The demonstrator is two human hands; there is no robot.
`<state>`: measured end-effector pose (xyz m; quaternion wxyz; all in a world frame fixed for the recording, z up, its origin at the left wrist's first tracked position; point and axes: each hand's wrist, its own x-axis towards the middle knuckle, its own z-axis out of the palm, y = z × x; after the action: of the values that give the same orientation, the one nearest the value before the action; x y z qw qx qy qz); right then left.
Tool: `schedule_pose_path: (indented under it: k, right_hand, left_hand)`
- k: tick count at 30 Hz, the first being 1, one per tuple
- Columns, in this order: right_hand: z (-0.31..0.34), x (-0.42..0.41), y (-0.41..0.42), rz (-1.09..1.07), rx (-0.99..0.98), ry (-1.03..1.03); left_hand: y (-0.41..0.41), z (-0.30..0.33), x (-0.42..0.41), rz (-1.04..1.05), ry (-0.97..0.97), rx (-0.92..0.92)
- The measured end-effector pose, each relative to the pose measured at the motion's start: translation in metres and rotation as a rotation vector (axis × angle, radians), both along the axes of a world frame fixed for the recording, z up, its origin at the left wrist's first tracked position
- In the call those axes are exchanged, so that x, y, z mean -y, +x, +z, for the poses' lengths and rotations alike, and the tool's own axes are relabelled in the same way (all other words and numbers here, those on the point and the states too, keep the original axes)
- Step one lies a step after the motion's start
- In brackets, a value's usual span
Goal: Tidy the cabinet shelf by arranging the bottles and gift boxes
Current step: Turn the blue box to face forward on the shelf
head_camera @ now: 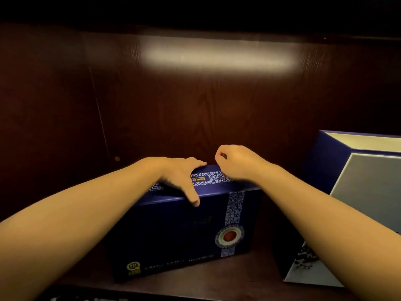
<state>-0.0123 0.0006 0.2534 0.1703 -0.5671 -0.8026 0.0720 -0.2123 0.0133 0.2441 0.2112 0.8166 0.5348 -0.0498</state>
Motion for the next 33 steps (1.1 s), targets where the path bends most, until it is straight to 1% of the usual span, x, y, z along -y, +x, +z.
schedule_pose_path:
  k: [2,4,7,9,11,15,20,25,30,33]
  right_hand:
    - [-0.008,-0.009,0.001,0.036,-0.002,-0.025]
    - [-0.020,-0.015,-0.001,0.070,0.012,-0.061]
    - [-0.039,-0.018,-0.007,0.083,0.006,-0.070]
    - [-0.047,-0.019,-0.009,0.069,-0.002,-0.033]
    - [-0.050,-0.019,-0.010,0.049,0.000,-0.024]
    - [-0.054,-0.015,-0.011,-0.005,0.010,0.001]
    - [-0.061,0.003,-0.017,-0.090,0.038,0.072]
    - [-0.062,0.015,-0.022,-0.116,0.070,0.070]
    - [-0.061,0.020,-0.022,-0.116,0.064,0.065]
    - [-0.062,0.022,-0.024,-0.116,0.062,0.071]
  left_hand:
    - [-0.010,-0.004,0.006,-0.016,0.001,0.071]
    - [-0.020,-0.010,0.014,0.030,0.069,0.054]
    - [-0.032,-0.024,0.033,0.220,0.234,-0.075]
    - [-0.040,-0.035,0.045,0.328,0.335,-0.073]
    - [-0.047,-0.042,0.054,0.359,0.400,-0.032]
    - [-0.053,-0.042,0.053,0.307,0.441,0.001]
    - [-0.066,-0.039,0.050,0.224,0.405,0.043]
    - [-0.070,-0.040,0.055,0.223,0.398,0.065]
    - [-0.068,-0.039,0.058,0.217,0.401,0.047]
    - [-0.075,-0.038,0.061,0.166,0.400,0.002]
